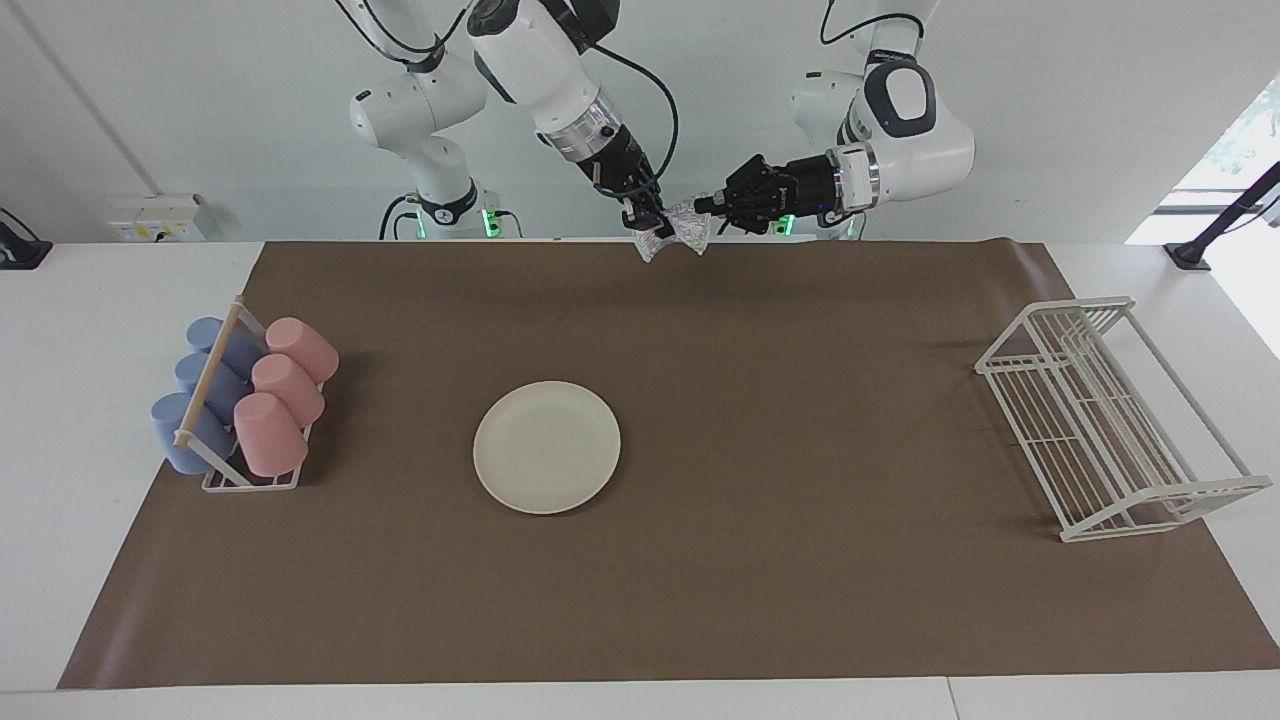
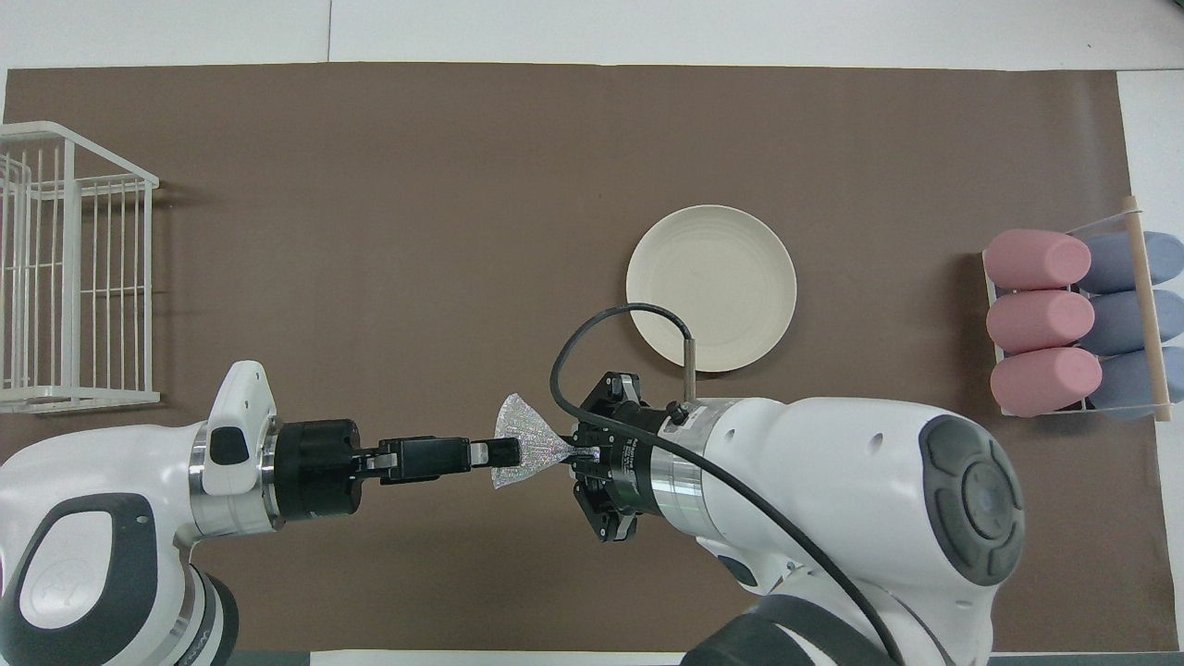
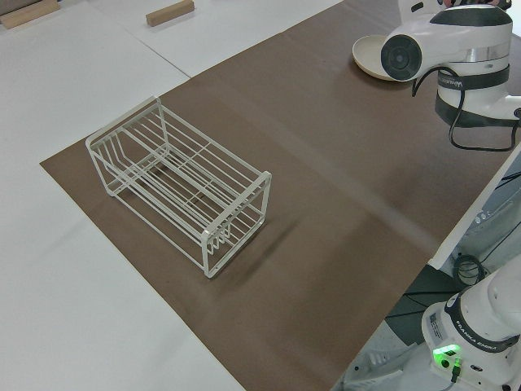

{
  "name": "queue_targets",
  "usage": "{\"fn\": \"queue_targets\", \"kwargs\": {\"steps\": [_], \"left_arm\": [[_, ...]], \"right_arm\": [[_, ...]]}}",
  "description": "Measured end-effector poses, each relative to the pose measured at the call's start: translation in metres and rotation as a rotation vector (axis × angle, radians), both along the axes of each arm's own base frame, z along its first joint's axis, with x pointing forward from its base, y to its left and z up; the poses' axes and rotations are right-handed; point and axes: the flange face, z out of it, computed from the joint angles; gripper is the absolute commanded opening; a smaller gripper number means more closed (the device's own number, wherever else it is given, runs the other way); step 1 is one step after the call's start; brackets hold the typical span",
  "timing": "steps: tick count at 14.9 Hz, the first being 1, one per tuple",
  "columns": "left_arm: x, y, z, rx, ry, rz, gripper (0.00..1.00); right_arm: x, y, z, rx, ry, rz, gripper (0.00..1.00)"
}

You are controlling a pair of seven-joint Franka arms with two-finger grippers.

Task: Wipe plate with sponge
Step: 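Pass the sponge from the left gripper into the right gripper, then lower the sponge onto the plate with the right gripper while the left gripper withdraws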

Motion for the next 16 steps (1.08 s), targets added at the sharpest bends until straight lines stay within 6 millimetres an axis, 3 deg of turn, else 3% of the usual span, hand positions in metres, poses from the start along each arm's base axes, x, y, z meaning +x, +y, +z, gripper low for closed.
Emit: {"fn": "queue_targets", "kwargs": {"steps": [4,6,10,13,16], "left_arm": [[-0.001,0.001,-0.001,0.074,0.035,-0.028,1.0],[0.002,0.006,0.006,0.129,0.059,-0.031,1.0],[0.015,0.041,0.025,0.271,0.078,-0.077,1.0],[0.022,0.077,0.032,0.352,0.082,-0.108,1.0],[0.031,0.101,0.036,0.453,0.086,-0.136,1.0]], "right_arm": [[0.0,-0.001,-0.002,-0.01,-0.018,0.027,0.0],[0.004,-0.009,-0.011,-0.07,-0.095,0.131,0.0],[0.05,-0.054,-0.081,-0.245,-0.195,0.328,0.0],[0.089,-0.087,-0.137,-0.29,-0.216,0.343,0.0],[0.105,-0.11,-0.185,-0.323,-0.243,0.35,0.0]]}}
